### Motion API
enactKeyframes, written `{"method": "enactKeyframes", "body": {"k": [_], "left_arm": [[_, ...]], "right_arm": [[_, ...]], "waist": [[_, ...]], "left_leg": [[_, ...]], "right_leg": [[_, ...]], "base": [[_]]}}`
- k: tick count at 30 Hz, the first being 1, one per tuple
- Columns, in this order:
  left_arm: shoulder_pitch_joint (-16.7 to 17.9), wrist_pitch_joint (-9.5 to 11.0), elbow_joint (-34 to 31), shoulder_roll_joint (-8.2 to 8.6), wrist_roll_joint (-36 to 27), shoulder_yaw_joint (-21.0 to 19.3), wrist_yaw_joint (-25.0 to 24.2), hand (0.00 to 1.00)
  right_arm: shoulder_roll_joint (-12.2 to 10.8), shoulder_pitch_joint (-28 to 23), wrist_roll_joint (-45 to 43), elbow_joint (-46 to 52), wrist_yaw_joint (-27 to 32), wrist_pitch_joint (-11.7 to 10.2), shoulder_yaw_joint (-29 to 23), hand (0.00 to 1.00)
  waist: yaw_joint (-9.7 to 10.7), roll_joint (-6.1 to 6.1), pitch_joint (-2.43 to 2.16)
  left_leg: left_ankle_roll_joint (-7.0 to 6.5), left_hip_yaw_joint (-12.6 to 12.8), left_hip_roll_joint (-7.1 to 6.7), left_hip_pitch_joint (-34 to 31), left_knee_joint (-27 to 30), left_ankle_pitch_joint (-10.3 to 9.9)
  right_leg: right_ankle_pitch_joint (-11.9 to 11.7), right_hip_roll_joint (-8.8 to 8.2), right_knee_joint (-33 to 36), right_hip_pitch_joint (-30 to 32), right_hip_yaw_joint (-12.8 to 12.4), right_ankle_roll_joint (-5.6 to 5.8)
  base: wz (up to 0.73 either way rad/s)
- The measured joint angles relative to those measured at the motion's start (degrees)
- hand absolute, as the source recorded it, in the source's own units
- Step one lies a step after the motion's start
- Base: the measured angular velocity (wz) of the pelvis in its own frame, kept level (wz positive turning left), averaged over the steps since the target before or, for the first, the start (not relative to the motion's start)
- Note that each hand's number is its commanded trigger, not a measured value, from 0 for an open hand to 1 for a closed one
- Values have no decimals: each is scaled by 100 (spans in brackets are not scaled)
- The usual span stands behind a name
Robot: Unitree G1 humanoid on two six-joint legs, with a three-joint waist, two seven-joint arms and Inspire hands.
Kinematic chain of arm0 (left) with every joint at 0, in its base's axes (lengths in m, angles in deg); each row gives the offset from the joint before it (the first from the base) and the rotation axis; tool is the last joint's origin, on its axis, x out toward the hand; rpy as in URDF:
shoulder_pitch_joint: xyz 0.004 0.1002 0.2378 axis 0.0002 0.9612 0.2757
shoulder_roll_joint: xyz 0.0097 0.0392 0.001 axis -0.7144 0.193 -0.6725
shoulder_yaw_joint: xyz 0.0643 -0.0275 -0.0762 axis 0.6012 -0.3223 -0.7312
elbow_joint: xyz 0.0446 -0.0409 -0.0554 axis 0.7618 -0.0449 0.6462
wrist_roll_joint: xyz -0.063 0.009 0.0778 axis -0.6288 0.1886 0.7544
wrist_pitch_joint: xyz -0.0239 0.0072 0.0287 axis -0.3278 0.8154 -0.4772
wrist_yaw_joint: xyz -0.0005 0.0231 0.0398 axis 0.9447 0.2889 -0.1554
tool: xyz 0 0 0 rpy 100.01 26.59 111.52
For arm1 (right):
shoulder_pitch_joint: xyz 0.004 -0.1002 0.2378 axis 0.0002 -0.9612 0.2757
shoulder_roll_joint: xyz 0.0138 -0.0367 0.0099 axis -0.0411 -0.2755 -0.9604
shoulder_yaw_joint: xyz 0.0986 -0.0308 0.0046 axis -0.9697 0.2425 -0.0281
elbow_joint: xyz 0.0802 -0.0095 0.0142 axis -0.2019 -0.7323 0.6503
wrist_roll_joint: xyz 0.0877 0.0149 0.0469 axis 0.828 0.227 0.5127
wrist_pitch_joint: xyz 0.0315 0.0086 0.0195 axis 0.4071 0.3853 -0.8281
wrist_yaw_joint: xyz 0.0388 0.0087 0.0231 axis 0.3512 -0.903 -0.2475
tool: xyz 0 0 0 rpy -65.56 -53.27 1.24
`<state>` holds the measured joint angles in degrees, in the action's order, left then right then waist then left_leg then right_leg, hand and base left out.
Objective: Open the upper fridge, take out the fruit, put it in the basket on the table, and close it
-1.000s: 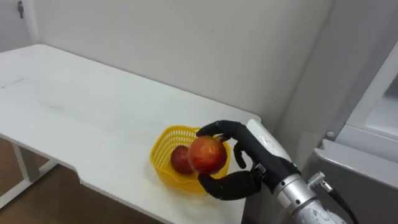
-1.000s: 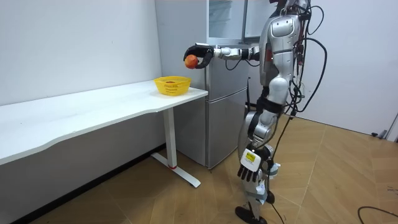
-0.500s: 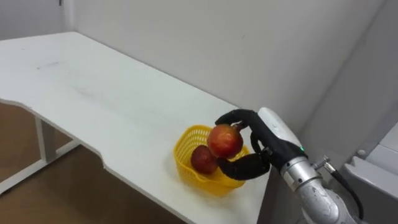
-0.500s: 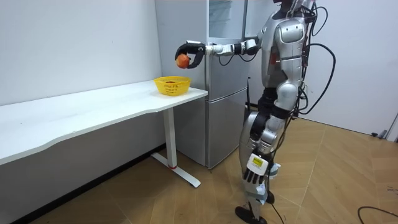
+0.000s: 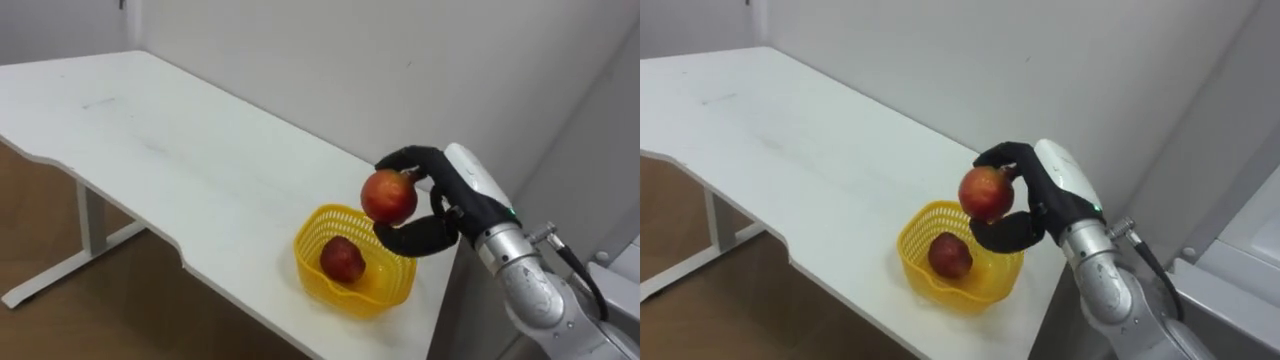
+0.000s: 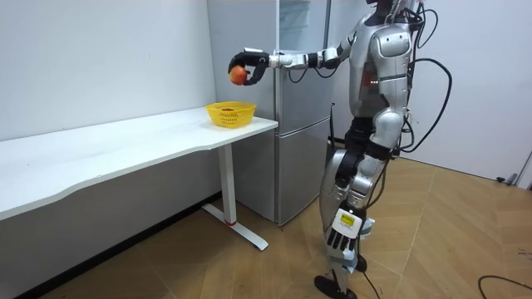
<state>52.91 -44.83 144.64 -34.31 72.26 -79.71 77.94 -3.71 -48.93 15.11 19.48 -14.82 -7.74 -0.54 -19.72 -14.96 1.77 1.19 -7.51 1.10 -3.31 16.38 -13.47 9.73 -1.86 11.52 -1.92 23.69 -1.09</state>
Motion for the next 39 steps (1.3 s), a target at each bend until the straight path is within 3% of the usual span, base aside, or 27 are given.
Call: {"method": "enactKeyframes", "body": {"k": [6,20,21,22,23,39], "left_arm": [[-3,-94,-72,6,6,1,64,0],[39,-112,-66,5,-7,17,115,0],[44,-111,-65,5,-8,18,115,0],[46,-111,-65,5,-7,20,113,0],[47,-111,-65,5,-7,21,111,0],[103,-95,-69,-9,-5,28,91,0]], "right_arm": [[3,-1,-88,-327,-65,175,175,100],[4,32,-111,-861,-239,180,188,100],[4,32,-115,-881,-242,182,196,75],[4,34,-114,-898,-244,177,196,23],[4,35,-113,-907,-244,177,196,0],[36,38,-114,-912,-244,177,197,0]], "waist": [[-41,15,-7],[-101,14,-17],[-102,11,-17],[-102,11,-17],[-103,11,-17],[-99,-43,-20]], "left_leg": [[4,0,2,-43,-2,2],[3,-41,1,-29,-7,4],[4,-42,1,-29,-14,4],[4,-42,1,-28,-14,5],[4,-42,1,-29,-14,5],[4,-52,0,-33,-3,4]], "right_leg": [[0,8,-2,49,0,0],[0,5,-1,26,46,0],[0,4,-1,26,59,0],[0,3,-1,26,59,0],[0,3,-1,26,60,0],[0,2,-1,22,68,0]], "base": [[0],[1],[0],[0],[0],[0]]}}
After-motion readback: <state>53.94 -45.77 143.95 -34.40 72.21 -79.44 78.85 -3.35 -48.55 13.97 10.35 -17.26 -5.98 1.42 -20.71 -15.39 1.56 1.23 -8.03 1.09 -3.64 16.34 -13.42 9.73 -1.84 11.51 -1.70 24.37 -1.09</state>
